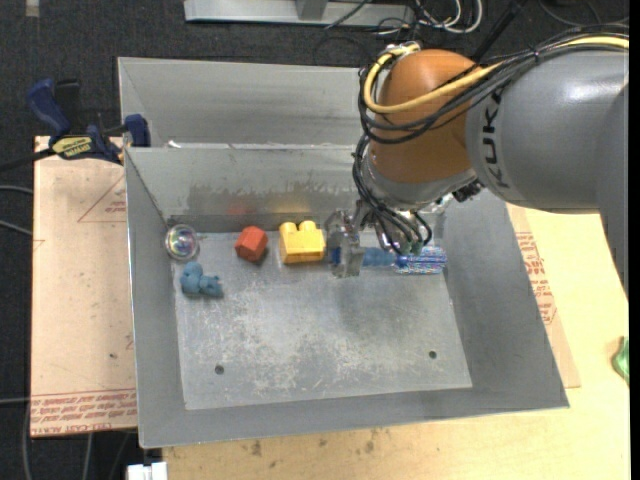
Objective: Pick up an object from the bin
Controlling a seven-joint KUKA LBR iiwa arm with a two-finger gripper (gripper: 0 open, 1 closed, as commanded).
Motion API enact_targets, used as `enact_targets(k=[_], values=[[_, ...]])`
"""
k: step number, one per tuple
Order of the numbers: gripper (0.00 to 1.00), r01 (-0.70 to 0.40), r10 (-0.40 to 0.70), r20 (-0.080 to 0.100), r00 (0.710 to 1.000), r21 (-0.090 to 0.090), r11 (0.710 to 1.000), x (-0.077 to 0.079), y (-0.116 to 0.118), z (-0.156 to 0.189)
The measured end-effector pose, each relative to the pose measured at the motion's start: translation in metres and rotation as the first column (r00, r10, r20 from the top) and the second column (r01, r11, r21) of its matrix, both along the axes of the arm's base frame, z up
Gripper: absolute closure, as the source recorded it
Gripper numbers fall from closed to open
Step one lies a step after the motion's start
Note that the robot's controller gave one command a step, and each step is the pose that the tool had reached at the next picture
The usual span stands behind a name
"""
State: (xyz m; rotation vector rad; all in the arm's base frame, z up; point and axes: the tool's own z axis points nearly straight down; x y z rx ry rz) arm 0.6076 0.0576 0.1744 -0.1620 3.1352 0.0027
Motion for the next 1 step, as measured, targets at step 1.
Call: enact_targets(k=[1], values=[[1.00,0.005,-0.005,0.009,1.000,0.000,1.000,0.0101,-0.0014,0.0631]])
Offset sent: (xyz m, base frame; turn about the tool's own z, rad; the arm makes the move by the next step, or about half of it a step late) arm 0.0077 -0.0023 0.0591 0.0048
